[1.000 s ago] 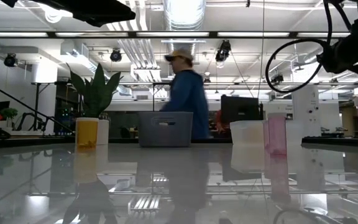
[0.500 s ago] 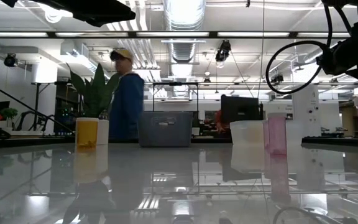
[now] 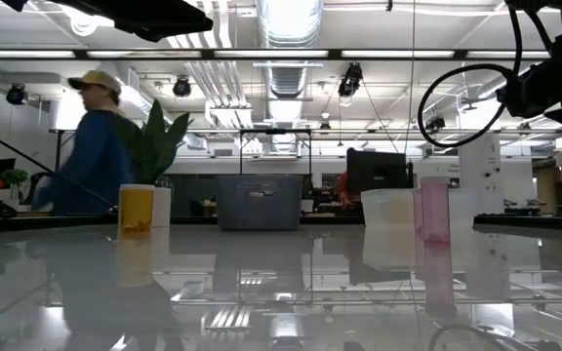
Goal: Pick and place medicine bottles into bin by pill shape (circle, oval)
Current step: Put the large orange pill bottle into the transparent bin
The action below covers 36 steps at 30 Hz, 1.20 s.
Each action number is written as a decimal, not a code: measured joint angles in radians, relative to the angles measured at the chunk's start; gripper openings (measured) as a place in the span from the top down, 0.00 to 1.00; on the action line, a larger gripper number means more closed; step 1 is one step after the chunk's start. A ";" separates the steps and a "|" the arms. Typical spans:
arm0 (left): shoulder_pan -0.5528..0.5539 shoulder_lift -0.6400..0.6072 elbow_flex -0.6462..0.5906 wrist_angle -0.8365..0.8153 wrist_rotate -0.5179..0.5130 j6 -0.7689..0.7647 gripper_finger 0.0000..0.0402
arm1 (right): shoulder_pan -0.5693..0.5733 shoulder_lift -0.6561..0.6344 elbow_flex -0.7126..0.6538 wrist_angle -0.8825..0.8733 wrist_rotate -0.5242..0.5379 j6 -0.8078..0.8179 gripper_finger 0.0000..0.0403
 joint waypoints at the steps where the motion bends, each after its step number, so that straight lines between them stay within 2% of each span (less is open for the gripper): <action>1: 0.000 0.000 0.000 0.000 -0.001 0.000 0.62 | 0.000 0.000 0.000 0.000 0.000 0.000 0.38; 6: 0.000 0.000 0.000 0.000 -0.002 0.000 0.62 | 0.000 0.000 0.000 0.000 0.000 0.000 0.48; 11: 0.000 0.000 0.000 0.000 -0.002 0.000 0.62 | -0.010 -0.003 0.023 -0.008 -0.008 -0.012 0.49; 18: 0.000 0.000 0.000 0.001 -0.003 0.000 0.62 | -0.074 -0.006 0.193 -0.128 -0.001 -0.105 0.47; 22: 0.000 0.000 0.000 0.001 -0.003 0.000 0.62 | -0.129 -0.006 0.299 -0.179 0.062 -0.181 0.47; 28: 0.000 0.000 0.000 0.007 -0.003 0.000 0.62 | -0.275 0.012 0.432 -0.183 0.106 -0.404 0.47; 36: 0.000 0.000 0.000 0.011 -0.006 0.002 0.62 | -0.606 0.079 0.549 -0.181 0.107 -0.872 0.47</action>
